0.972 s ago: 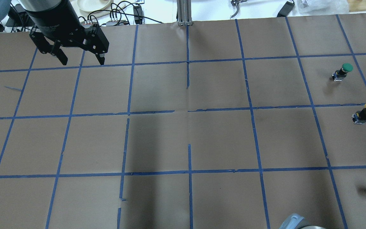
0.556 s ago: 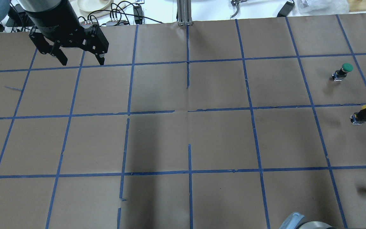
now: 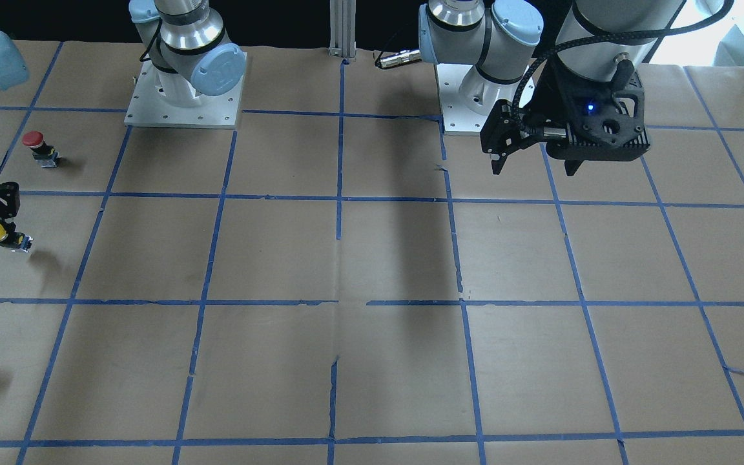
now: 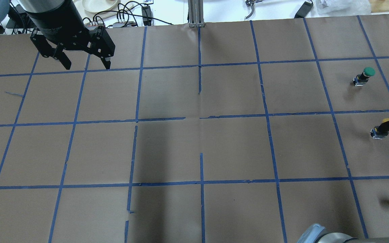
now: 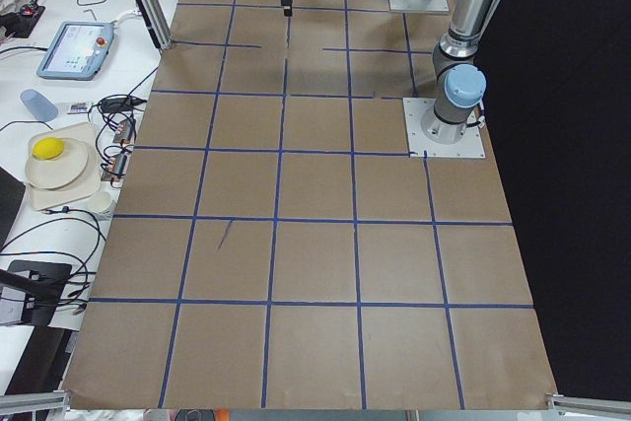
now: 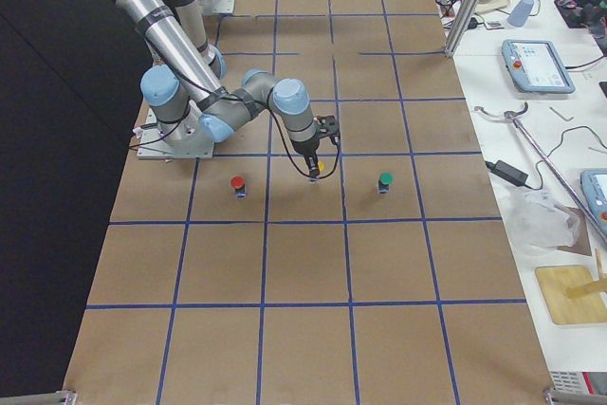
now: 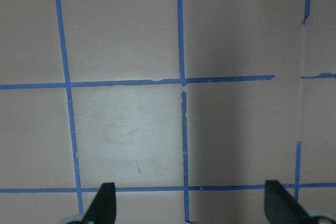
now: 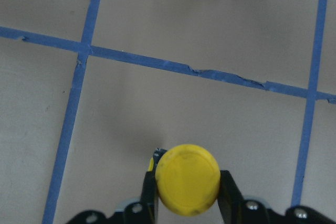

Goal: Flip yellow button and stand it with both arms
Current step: 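Lower the button upright with the right gripper onto the table beside the green button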

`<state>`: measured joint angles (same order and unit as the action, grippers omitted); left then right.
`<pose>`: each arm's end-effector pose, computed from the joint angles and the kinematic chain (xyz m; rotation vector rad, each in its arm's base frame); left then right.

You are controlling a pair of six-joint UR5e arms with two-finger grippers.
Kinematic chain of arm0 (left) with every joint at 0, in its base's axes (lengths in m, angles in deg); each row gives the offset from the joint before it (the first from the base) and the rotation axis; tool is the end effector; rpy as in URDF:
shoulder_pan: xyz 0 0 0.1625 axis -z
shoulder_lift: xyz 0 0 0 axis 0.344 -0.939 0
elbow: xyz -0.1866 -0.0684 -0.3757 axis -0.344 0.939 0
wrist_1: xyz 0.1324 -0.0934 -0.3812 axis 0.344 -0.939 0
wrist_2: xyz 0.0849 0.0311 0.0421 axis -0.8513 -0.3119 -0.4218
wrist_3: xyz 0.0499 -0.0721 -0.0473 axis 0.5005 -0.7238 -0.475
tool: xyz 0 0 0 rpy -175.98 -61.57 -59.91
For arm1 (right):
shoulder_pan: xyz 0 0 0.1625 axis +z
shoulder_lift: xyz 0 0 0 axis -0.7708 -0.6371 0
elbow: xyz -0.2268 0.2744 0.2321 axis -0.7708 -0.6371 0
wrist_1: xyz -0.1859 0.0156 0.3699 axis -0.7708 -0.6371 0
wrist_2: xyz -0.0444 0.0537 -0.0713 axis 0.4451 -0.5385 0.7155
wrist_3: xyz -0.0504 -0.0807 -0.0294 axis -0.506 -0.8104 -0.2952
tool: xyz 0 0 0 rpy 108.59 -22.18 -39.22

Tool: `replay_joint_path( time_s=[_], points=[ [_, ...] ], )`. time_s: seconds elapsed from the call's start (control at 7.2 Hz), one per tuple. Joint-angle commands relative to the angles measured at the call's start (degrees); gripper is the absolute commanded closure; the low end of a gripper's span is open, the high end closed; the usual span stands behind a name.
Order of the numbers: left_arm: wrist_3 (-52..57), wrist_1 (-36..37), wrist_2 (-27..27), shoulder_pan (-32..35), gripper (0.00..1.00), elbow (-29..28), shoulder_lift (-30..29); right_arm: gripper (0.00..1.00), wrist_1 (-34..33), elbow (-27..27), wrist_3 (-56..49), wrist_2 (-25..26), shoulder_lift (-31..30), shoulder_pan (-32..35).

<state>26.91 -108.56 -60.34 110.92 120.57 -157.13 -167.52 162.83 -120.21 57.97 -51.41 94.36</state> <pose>-0.1372 -0.5228 0.5244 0.0343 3.1075 0.0355 -0.2254 -0.4193 0.2499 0.2669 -3.0500 0.3223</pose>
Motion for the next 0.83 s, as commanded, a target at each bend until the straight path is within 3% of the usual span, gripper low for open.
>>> replay_joint_path(
  time_s=[0.0, 0.14, 0.28, 0.42, 0.69],
  points=[
    [0.0, 0.0, 0.0, 0.0, 0.00, 0.0, 0.0, 0.91, -2.0, 0.1, -0.3, 0.0, 1.9, -1.5],
    [0.0, 0.0, 0.0, 0.0, 0.00, 0.0, 0.0, 0.87, -2.0, 0.1, 0.0, 0.0, 2.9, -1.5],
    [0.0, 0.0, 0.0, 0.0, 0.00, 0.0, 0.0, 0.72, -2.1, 0.1, 0.0, 0.0, 2.9, -1.5],
    [0.0, 0.0, 0.0, 0.0, 0.00, 0.0, 0.0, 0.32, -2.0, 0.1, 0.0, 0.3, 2.9, -1.5],
    [0.0, 0.0, 0.0, 0.0, 0.00, 0.0, 0.0, 0.01, -1.2, -0.2, 0.3, 0.8, 2.4, -1.5]
  ],
)
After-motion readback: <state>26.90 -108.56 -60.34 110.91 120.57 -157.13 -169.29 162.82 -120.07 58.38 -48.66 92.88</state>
